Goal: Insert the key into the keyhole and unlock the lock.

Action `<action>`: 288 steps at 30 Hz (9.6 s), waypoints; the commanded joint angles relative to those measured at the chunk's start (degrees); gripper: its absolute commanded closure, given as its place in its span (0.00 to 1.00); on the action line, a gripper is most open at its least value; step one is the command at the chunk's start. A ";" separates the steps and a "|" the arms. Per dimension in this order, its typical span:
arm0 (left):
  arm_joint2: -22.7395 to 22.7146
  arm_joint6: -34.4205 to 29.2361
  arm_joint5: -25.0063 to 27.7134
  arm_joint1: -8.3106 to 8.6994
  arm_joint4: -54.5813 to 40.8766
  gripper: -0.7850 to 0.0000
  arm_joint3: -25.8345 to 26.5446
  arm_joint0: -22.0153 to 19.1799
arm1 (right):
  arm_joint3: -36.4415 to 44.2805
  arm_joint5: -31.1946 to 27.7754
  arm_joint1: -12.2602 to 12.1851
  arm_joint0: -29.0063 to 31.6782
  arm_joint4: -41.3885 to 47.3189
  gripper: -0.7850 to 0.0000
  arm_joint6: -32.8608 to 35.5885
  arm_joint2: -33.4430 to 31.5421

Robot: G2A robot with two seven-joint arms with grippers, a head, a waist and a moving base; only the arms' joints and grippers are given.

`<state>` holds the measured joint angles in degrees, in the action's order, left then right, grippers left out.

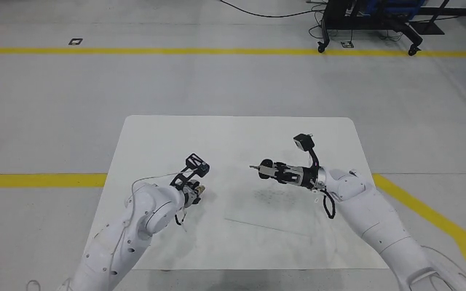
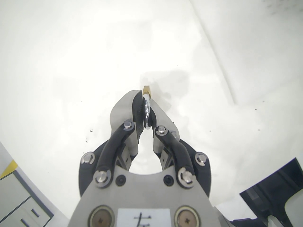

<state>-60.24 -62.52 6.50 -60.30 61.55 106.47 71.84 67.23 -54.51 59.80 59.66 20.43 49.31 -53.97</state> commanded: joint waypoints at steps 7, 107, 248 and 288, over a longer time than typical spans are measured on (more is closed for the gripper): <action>-9.78 5.07 7.43 0.57 -26.32 1.00 0.89 2.89 | 0.00 0.00 0.00 0.00 0.00 1.00 0.00 0.00; 2.53 -4.14 -25.90 -6.33 -102.13 1.00 -48.11 -23.04 | 33.58 7.76 2.63 0.99 -61.64 1.00 -10.35 -7.46; 4.31 4.41 -38.95 -6.89 -106.48 1.00 -44.58 -20.30 | 49.28 7.57 10.23 3.09 -135.24 1.00 0.04 13.41; 4.40 3.82 -39.79 -7.01 -109.22 1.00 -45.18 -20.44 | 45.58 8.27 14.00 2.40 -126.56 0.00 3.73 9.86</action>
<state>-55.81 -58.78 -33.33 -67.33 -47.68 61.29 51.39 112.59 -46.28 73.86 61.88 -106.67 53.46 -43.54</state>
